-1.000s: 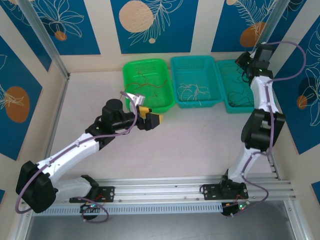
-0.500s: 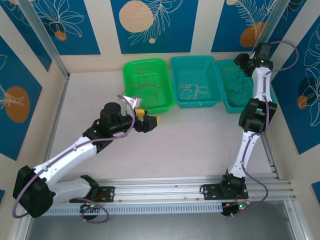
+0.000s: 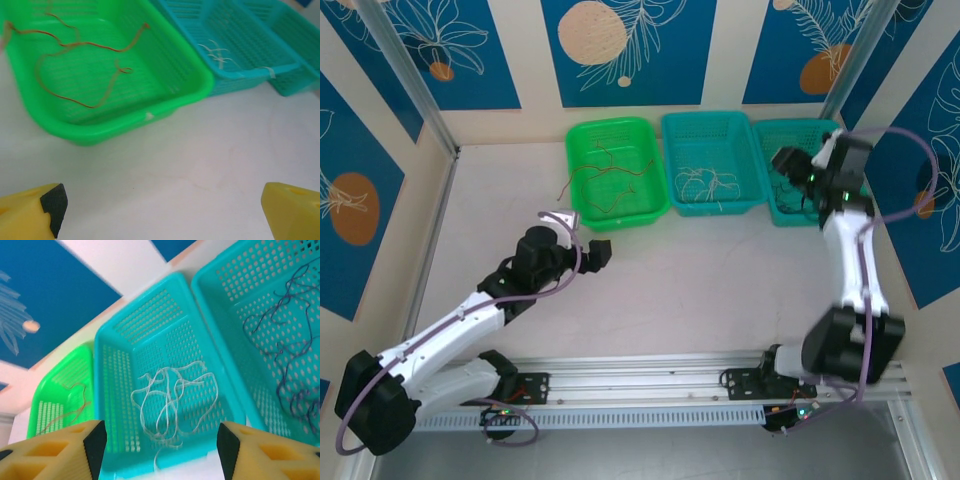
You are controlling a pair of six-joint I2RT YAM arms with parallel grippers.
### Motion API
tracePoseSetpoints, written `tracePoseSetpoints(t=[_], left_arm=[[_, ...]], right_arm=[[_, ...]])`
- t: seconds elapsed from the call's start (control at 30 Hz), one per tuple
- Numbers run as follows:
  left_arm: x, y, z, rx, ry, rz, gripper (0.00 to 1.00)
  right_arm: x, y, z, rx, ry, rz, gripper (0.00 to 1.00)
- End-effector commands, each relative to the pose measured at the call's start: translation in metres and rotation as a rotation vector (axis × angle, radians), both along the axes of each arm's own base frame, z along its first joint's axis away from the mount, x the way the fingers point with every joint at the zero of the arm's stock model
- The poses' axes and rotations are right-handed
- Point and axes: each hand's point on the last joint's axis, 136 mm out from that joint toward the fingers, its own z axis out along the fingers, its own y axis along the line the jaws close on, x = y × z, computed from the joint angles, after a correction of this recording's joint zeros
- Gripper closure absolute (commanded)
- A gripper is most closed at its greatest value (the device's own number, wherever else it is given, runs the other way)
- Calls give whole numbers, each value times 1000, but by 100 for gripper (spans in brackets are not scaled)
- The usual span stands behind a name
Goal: Untangle the cables
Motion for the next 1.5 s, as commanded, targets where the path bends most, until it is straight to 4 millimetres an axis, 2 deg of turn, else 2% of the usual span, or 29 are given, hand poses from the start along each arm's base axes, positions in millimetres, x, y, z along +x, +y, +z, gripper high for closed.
tracePoseSetpoints(t=[0.0, 0.07, 0.2, 0.23, 0.33, 0.4, 0.47, 0.53, 0.6, 0.63, 0.67, 0.73, 0.77, 0.8, 0.83, 0.87, 1.07, 1.17, 1.23, 1.33, 1.47], left_arm=[[14, 37, -2, 180, -91, 135, 0], [18, 47, -7, 236, -106, 170, 0], [23, 57, -16, 285, -137, 211, 0], [23, 60, -17, 297, -141, 223, 0], [24, 72, -22, 369, -158, 263, 0], [25, 83, -23, 435, -172, 297, 0], [26, 94, -20, 480, -191, 336, 0], [29, 104, -21, 496, -206, 367, 0], [35, 114, -28, 511, -197, 391, 0], [38, 121, -34, 526, -183, 404, 0], [41, 127, -39, 547, -175, 414, 0], [47, 134, -49, 589, -170, 421, 0], [50, 136, -54, 596, -173, 416, 0], [53, 137, -59, 587, -173, 407, 0], [56, 138, -64, 569, -172, 395, 0], [59, 139, -69, 550, -172, 391, 0], [87, 165, -91, 411, -126, 429, 0], [100, 165, -89, 414, -177, 389, 0], [105, 167, -103, 388, -154, 373, 0], [102, 176, -113, 317, -176, 390, 0], [105, 173, -116, 324, -147, 363, 0]], right_arm=[[-34, 21, -28, -123, -67, 46, 38], [-54, 32, -52, -193, -92, 62, 37], [-65, 28, -94, -312, -117, -7, 23], [-63, 21, -105, -344, -101, -43, 17], [-49, 2, -136, -439, -46, -115, 13], [-34, -2, -153, -484, -5, -113, 10], [-16, -2, -163, -495, -35, -103, 9], [-6, -3, -176, -413, -40, -120, 7], [-1, 12, -180, -477, -66, -85, 6], [2, 30, -175, -541, -143, -27, 6], [1, 43, -179, -576, -164, 17, 4], [-3, 37, -184, -490, -153, 58, 0], [-1, 37, -184, -436, -210, 74, 1], [-5, 43, -187, -454, -231, 101, 1], [-6, 44, -192, -468, -169, 106, 1], [1, 41, -189, -472, -168, 94, 1], [-1, 41, -190, -495, -163, 72, 1], [-1, 41, -190, -495, -162, 71, 1], [-1, 41, -191, -495, -161, 72, 1], [0, 41, -190, -495, -161, 73, 1], [0, 41, -190, -495, -162, 72, 1]])
